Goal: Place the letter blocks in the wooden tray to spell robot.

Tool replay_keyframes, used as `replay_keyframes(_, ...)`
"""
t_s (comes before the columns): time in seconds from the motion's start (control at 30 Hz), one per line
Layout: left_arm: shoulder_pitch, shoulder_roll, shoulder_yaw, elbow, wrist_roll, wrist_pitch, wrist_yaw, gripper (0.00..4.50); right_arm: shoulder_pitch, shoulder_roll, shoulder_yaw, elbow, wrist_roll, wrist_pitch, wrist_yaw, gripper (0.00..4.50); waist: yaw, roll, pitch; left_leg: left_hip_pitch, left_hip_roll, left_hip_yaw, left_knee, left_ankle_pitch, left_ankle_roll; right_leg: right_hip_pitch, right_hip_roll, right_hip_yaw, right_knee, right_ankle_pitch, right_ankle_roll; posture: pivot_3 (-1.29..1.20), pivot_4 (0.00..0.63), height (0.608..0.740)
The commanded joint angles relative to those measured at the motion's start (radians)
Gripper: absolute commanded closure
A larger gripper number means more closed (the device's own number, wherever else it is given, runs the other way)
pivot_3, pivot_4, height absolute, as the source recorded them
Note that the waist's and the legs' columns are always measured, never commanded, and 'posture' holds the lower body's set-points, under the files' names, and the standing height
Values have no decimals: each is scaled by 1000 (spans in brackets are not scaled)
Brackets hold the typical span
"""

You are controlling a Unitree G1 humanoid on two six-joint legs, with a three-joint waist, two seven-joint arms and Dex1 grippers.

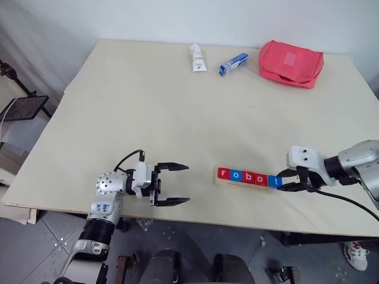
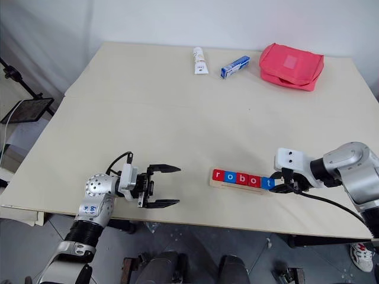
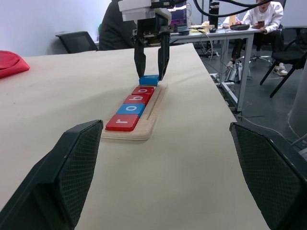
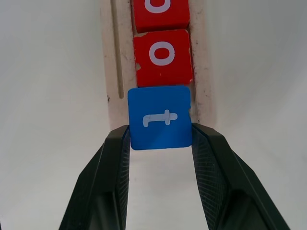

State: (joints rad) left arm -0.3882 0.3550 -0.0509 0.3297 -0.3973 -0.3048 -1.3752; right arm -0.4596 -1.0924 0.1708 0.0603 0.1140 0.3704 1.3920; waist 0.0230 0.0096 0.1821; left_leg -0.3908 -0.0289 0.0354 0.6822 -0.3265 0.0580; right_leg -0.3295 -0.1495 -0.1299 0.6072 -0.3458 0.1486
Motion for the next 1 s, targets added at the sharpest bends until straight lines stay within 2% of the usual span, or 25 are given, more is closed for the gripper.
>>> replay_keyframes(0.03,8,5,3,-32,-10,-3,7,0,-13,-1,-4,-1,-10,-17,7,1996,0,0,0,0,0,0,0,0,0,0,0,0,0,0,0,0,150,740)
replay_keyframes(0.23,13,7,3,-34,-11,-4,9,0,-15,7,-13,-20,2,2,-4,21,0,0,0,0,0,0,0,0,0,0,0,0,0,0,0,0,150,740)
replay_keyframes(0.5,5,7,4,-21,-11,-8,3,0,12,-11,-77,-104,62,86,-26,21,0,0,0,0,0,0,0,0,0,0,0,0,0,0,0,0,150,740)
replay_keyframes(0.9,-16,-1,2,13,-9,-13,-6,0,239,-46,-250,-248,138,194,-105,21,2,0,0,0,0,-1,0,0,0,0,0,0,0,0,0,0,150,740)
replay_keyframes(1.0,-25,-6,1,21,-8,-15,-9,0,283,-27,-297,-280,185,222,-119,673,2,0,0,0,0,0,0,0,0,0,0,0,0,0,0,0,150,740)
